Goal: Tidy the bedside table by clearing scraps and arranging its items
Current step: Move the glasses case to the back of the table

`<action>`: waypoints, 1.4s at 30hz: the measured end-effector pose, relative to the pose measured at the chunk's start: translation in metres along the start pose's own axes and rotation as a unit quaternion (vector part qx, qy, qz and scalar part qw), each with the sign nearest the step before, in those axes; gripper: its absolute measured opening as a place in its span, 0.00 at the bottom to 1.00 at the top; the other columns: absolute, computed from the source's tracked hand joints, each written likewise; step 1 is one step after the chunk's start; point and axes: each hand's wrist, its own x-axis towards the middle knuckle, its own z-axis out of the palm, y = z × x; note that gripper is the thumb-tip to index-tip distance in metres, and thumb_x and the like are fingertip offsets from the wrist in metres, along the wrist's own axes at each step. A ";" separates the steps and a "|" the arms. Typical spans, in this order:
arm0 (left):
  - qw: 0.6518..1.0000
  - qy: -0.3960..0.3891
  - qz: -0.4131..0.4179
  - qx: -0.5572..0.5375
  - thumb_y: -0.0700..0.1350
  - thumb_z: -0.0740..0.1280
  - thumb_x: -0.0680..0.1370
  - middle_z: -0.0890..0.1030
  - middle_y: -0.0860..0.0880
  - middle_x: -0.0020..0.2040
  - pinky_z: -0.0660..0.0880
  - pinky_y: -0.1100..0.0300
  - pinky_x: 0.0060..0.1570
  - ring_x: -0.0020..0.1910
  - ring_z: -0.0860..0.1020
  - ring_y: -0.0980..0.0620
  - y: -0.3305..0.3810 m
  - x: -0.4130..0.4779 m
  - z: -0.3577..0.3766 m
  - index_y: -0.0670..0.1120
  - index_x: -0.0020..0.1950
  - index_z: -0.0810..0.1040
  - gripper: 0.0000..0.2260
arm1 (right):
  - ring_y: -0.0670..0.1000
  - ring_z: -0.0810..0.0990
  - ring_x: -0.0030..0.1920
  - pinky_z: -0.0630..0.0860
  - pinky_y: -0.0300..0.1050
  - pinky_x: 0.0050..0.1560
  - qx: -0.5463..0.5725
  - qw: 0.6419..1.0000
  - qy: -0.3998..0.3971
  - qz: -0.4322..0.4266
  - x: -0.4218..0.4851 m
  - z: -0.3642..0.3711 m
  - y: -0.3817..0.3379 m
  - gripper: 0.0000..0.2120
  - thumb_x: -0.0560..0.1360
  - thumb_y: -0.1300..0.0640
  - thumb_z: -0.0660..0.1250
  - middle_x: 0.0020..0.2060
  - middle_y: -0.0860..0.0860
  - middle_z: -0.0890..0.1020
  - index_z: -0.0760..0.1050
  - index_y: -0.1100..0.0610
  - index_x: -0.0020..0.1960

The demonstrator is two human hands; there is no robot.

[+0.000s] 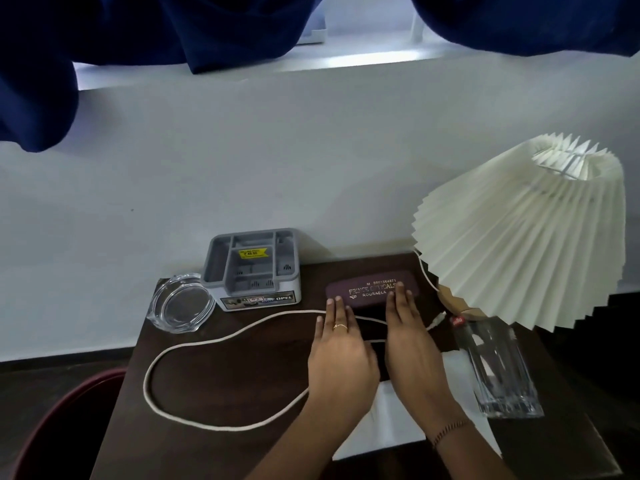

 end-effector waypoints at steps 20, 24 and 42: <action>0.993 -0.089 -0.012 0.078 0.46 0.60 0.77 0.43 0.38 0.78 0.42 0.52 0.74 0.77 0.43 0.44 -0.006 0.079 -0.016 0.35 0.75 0.42 0.36 | 0.53 0.46 0.77 0.59 0.44 0.72 0.024 0.999 -0.015 -0.015 0.069 -0.013 0.001 0.36 0.75 0.72 0.58 0.77 0.58 0.43 0.41 0.63 0.75; 0.993 -0.094 -0.010 0.065 0.45 0.59 0.78 0.44 0.39 0.78 0.43 0.52 0.75 0.77 0.44 0.44 -0.005 0.076 -0.026 0.35 0.75 0.44 0.34 | 0.53 0.48 0.77 0.59 0.44 0.73 0.029 0.999 -0.023 -0.018 0.064 -0.023 -0.002 0.36 0.75 0.72 0.58 0.77 0.57 0.43 0.42 0.63 0.75; 0.997 0.027 0.054 -0.053 0.42 0.56 0.79 0.70 0.47 0.71 0.68 0.57 0.65 0.69 0.68 0.48 -0.023 0.010 -0.025 0.45 0.71 0.66 0.19 | 0.54 0.79 0.56 0.72 0.44 0.46 -0.047 0.948 -0.273 0.155 0.028 -0.034 0.011 0.14 0.76 0.51 0.64 0.51 0.56 0.79 0.76 0.59 0.57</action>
